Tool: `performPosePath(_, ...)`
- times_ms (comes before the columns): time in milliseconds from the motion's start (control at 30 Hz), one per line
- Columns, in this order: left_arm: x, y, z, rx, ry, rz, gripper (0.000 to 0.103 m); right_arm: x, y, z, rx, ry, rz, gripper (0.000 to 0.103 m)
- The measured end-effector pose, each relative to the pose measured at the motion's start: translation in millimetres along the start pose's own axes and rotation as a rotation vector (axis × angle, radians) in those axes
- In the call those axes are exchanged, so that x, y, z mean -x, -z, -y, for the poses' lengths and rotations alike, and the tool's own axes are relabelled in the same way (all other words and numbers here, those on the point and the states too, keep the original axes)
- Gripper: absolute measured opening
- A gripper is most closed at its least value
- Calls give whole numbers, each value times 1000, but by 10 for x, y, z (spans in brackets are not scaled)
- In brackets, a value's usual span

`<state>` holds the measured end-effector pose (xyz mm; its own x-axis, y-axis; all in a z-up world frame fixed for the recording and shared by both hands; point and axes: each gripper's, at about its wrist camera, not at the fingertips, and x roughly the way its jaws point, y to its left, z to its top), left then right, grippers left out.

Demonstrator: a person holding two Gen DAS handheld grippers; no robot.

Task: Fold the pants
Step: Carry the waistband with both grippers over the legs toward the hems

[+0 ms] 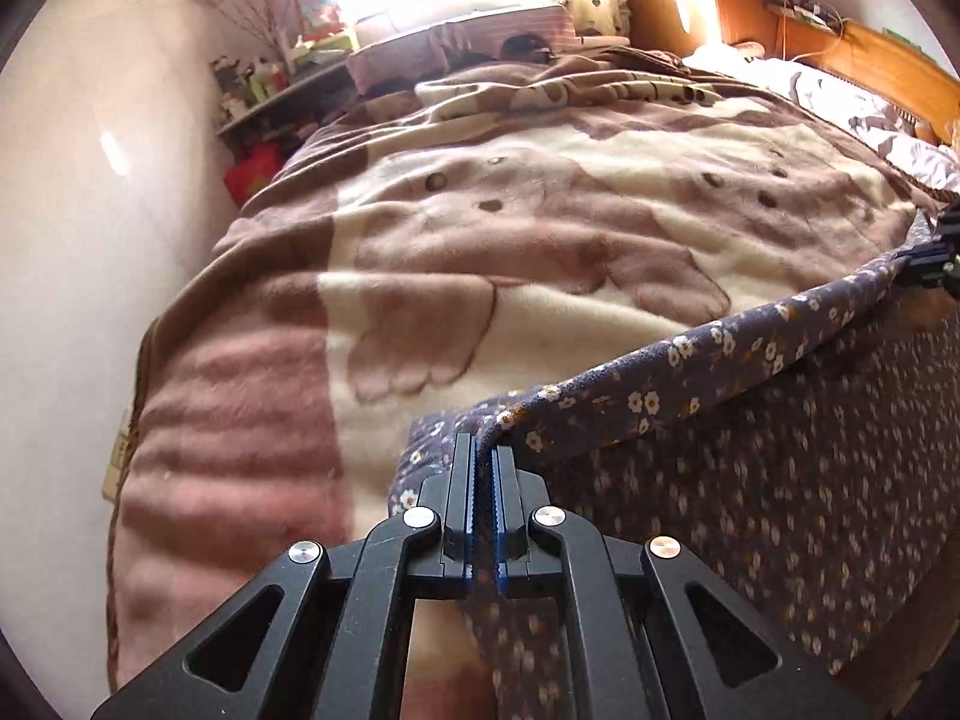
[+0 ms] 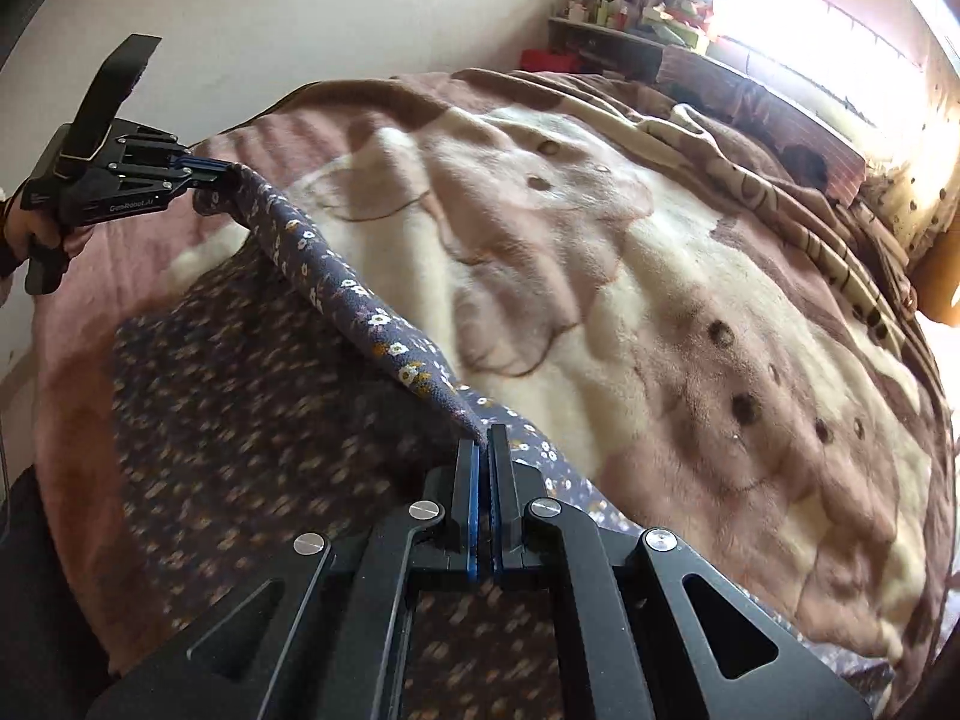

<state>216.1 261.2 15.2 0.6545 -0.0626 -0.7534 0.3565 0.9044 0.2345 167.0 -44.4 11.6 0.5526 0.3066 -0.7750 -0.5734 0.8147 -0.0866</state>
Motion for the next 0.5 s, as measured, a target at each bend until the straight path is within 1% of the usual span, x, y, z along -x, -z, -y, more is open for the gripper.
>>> performPosePath(100,210,118,25,28,5,27,2,156,68,-138,15,11,12,2)
performPosePath(167,310,205,49,37,9,32,2,247,106,-205,14,14,22,2)
performPosePath(267,378,364,100,42,13,19,2,339,215,-361,29,36,22,2)
performPosePath(333,414,498,135,58,23,13,2,362,301,-456,22,31,11,2)
performPosePath(400,418,617,168,71,24,1,2,371,410,-585,44,59,10,2)
performPosePath(500,403,826,193,104,33,-22,2,374,584,-767,43,48,-6,2)
